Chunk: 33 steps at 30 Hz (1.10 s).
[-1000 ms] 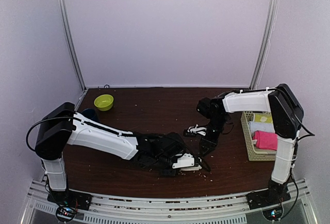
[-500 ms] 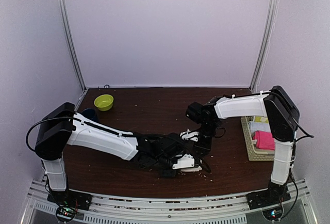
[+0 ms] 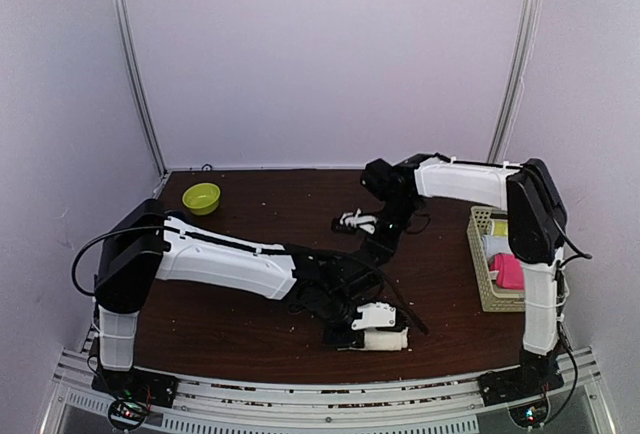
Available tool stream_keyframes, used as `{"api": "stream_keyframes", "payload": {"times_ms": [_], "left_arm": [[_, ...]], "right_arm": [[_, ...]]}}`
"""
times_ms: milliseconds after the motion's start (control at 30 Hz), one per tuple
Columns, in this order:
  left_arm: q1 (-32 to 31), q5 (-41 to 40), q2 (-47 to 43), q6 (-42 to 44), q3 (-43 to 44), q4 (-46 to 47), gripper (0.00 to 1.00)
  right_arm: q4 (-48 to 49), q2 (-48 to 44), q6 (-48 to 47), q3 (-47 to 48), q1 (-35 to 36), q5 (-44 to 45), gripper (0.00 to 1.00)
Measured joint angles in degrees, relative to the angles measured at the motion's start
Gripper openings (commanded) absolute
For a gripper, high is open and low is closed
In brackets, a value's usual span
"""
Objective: Roll the towels
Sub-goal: Roll the towel at the center of the board, then pick up the towel from the center of the board.
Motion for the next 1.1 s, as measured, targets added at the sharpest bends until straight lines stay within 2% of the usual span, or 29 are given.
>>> {"api": "stream_keyframes", "payload": {"times_ms": [100,233,433,533,633,767,933,1100], "left_arm": [[0.9,4.13,3.39,-1.36,5.44,-4.5,0.22],[2.89,9.92,6.99,-2.56,10.38,-8.41,0.22],[8.44,26.49,13.53,-3.96,17.0,-14.64,0.17],[10.78,34.16,16.74,-4.61,19.63,-17.27,0.16],[12.15,39.47,18.82,-5.51,21.05,-18.64,0.16],[12.35,42.82,20.31,-6.49,22.12,-20.15,0.16],[12.24,44.52,20.98,-7.23,22.29,-20.87,0.15],[12.26,44.94,21.11,-7.93,22.34,-20.96,0.15]], "right_arm": [[1.2,-4.07,1.01,6.51,-5.84,-2.84,0.46],[2.8,-17.31,2.32,7.89,-11.06,-7.74,0.52],[-2.34,-35.28,-6.21,6.27,-8.61,-27.43,0.54],[-6.12,-40.04,-12.07,0.42,-4.5,-30.69,0.52],[-5.07,-42.71,-13.29,-9.92,1.36,-26.1,0.51],[-4.57,-42.16,-14.71,-21.73,10.99,-14.1,0.5],[-3.23,-41.92,-14.84,-29.27,20.06,-5.66,0.49],[3.06,-41.51,-12.22,-34.56,25.03,2.27,0.49]]}}
